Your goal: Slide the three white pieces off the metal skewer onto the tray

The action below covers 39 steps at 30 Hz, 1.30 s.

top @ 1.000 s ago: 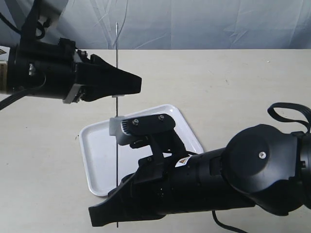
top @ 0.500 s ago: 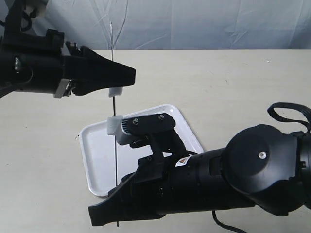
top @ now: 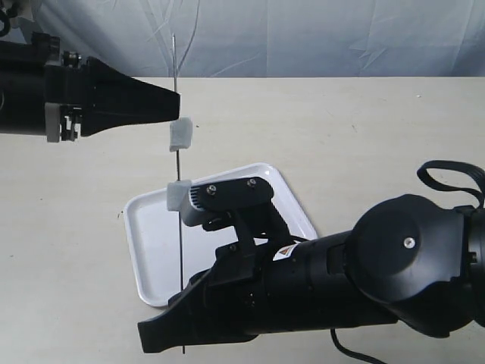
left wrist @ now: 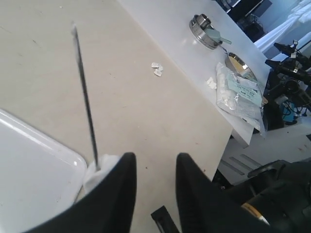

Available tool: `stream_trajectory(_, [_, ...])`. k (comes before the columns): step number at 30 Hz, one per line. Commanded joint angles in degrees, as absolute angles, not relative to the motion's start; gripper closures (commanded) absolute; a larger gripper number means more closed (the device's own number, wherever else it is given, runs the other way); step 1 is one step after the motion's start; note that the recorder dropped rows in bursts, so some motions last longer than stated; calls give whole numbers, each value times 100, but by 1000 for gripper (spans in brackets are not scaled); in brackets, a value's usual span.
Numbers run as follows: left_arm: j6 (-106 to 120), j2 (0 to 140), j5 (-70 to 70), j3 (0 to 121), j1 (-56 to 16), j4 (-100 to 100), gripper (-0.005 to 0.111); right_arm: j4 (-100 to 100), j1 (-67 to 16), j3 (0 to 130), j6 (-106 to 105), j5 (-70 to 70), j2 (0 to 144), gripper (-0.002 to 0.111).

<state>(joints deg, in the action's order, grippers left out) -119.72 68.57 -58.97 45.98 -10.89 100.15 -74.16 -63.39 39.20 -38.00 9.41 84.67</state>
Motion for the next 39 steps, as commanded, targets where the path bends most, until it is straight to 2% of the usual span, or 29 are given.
stream_trajectory(1, [-11967,6812,-5905,4435,-1026,9995,78,-7407,-6335,3930,-3839,908,8424,109])
stream_trajectory(7, [-11771,6812,-5579,3970,-1026,9995,78,-7407,-6335,3930,-3839,908,8273,109])
stream_trajectory(18, [-11481,6812,-5610,3971,-1036,9750,78,-7407,-6335,3930,-3839,954,8211,109])
stream_trajectory(28, [-11641,6822,-4872,3971,-1036,9995,78,-7407,-6335,3930,-3839,1146,8211,109])
stream_trajectory(39, [-11488,7127,-5242,3971,-1045,9995,78,-7419,-6335,3930,-3839,1185,8211,109])
